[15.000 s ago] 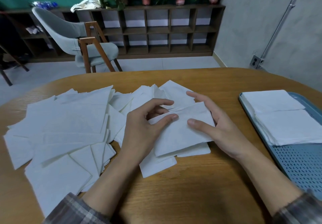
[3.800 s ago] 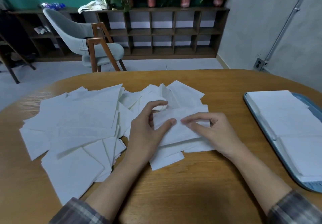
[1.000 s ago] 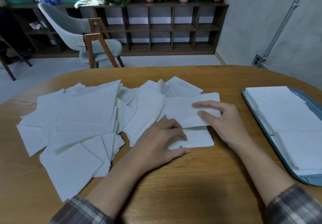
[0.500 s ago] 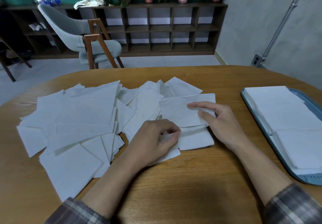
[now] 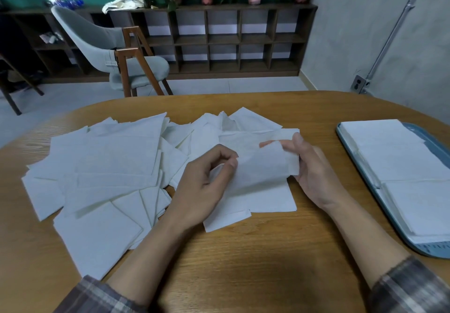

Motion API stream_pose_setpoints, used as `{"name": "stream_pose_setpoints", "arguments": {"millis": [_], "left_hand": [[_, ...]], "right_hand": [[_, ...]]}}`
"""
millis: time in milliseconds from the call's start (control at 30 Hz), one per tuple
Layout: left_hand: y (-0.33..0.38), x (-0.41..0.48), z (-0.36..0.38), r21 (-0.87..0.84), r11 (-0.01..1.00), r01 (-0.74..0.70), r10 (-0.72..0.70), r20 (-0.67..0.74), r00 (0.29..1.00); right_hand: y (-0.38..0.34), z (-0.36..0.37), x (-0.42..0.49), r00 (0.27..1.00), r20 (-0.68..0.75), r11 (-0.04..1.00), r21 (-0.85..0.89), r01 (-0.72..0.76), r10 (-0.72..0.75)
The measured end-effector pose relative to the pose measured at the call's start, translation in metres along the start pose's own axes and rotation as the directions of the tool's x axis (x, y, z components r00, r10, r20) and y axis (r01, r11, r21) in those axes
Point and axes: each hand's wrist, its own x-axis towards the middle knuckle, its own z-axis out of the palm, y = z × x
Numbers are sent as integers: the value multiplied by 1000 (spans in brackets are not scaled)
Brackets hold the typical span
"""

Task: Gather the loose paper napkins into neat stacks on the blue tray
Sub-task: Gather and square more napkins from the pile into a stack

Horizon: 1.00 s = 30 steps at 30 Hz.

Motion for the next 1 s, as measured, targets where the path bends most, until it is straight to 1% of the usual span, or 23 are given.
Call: {"name": "stream_pose_setpoints", "arguments": {"millis": [100, 133, 233, 267, 333, 433, 467, 533, 600, 667, 767, 833, 900, 1000], "left_hand": [[1, 3, -3, -65, 998, 1, -5, -49, 999], [1, 3, -3, -75, 997, 1, -6, -67, 998], [3, 4, -3, -71, 997, 9, -17, -124, 992], [5, 4, -3, -72, 997, 17, -27, -143, 989], [7, 4, -3, -75, 996, 54, -65, -155, 986], [8, 4, -2, -103, 981, 163, -171, -70, 983], [7, 4, -2, -123, 975, 185, -191, -38, 981], [4, 5, -3, -125, 973, 196, -200, -20, 980], [1, 6, -4, -134, 972, 195, -201, -34, 979], [-1, 6, -6, -164, 964, 208, -217, -36, 976], [-1, 6, -9, -187, 953, 240, -245, -5, 970], [-3, 7, -10, -214, 941, 261, -263, 19, 964], [-5, 9, -11, -263, 922, 285, -284, 42, 958], [-5, 9, -8, -287, 897, 335, -310, 130, 942]], "right_hand": [[0, 0, 0, 1000, 19, 999, 49, 13, -14], [-1, 0, -1, 1000, 25, 999, 40, 17, -18], [-7, 7, -7, 999, 25, 993, -110, 32, -30], [-8, 10, -8, 999, 2, 988, -153, 34, -34], [-8, 12, -8, 996, -72, 985, -166, 37, -49], [-11, 11, -7, 984, -169, 996, -86, 36, -50], [-11, 9, -6, 982, -184, 998, -59, 33, -44], [-12, 8, -6, 979, -201, 999, -25, 28, -33], [-11, 6, -5, 980, -196, 999, -27, 31, -36], [-9, 4, -3, 986, -160, 999, -9, 46, -47], [-9, 1, -1, 995, -96, 984, 171, 51, -35], [-11, 0, 0, 997, -83, 975, 221, 14, 4], [-10, 1, 0, 996, -67, 982, 180, -50, 63], [-4, 2, 1, 992, -69, 993, 57, -104, 108]]}}
